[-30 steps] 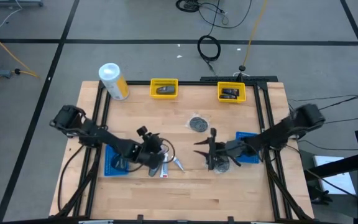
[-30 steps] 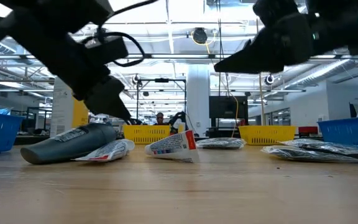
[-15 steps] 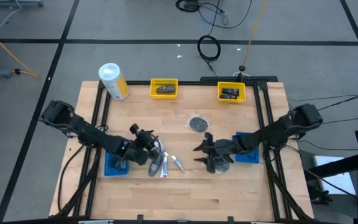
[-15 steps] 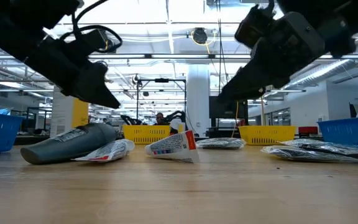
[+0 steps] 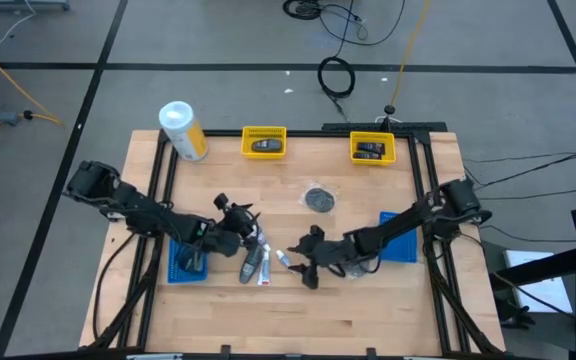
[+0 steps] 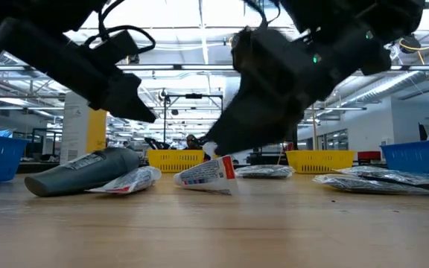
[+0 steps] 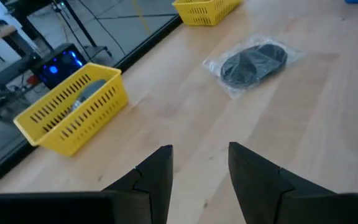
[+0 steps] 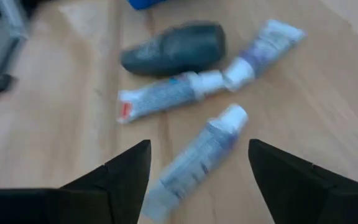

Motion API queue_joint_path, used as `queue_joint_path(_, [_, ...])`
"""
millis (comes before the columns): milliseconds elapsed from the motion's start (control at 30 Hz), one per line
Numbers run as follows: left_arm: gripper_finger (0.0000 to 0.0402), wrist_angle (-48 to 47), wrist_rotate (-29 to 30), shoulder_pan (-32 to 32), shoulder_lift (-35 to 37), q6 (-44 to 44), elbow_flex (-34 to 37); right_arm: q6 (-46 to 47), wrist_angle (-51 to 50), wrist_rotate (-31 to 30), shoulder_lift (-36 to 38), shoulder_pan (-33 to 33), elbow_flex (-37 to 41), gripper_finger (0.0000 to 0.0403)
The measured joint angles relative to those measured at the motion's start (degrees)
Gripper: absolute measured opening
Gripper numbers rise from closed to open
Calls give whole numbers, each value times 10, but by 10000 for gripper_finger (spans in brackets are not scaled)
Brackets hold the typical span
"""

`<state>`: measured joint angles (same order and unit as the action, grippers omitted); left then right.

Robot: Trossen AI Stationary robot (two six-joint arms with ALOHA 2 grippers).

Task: Pick & Place Travel size toiletries
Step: Put the white toothpaste into the right blue bin

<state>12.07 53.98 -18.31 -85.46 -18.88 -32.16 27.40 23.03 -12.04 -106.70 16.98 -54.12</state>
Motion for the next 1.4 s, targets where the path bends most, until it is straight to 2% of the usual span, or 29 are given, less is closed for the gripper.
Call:
queue_joint_path(200, [152, 20, -8, 20, 0, 24, 0, 9, 4, -49, -55, 11, -18, 224])
queue_joint_path(367, [152, 29, -42, 39, 0, 23, 0, 8, 4, -76, -74, 15, -19, 180])
queue_joint_path(467, [152, 31, -77, 44, 0, 23, 0, -24, -3, -89, -76, 19, -18, 146])
queue_joint_path(667, [152, 31, -110, 45, 0, 23, 0, -132, -26, -89, -74, 19, -18, 91])
queue_joint_path(833, [152, 31, -110, 41, 0, 11, 0, -169, -21, -47, -70, 10, -18, 60])
queue_joint_path(967, [152, 31, -114, 31, 0, 4, 0, -194, -46, -39, -35, 15, -16, 47])
queue_joint_path(1100, [152, 31, -118, 24, 0, 4, 0, -180, -121, -40, 48, 33, -17, 47])
queue_joint_path(1200, [152, 31, -118, 21, 0, 5, 0, -138, -242, -42, 121, 60, -17, 46])
queue_joint_path(1300, [152, 31, -118, 21, 0, 6, 0, -34, -388, -45, 197, 84, -17, 44])
queue_joint_path(1400, [152, 31, -118, 21, 0, 5, 0, 127, -562, -75, 263, 107, -17, 44])
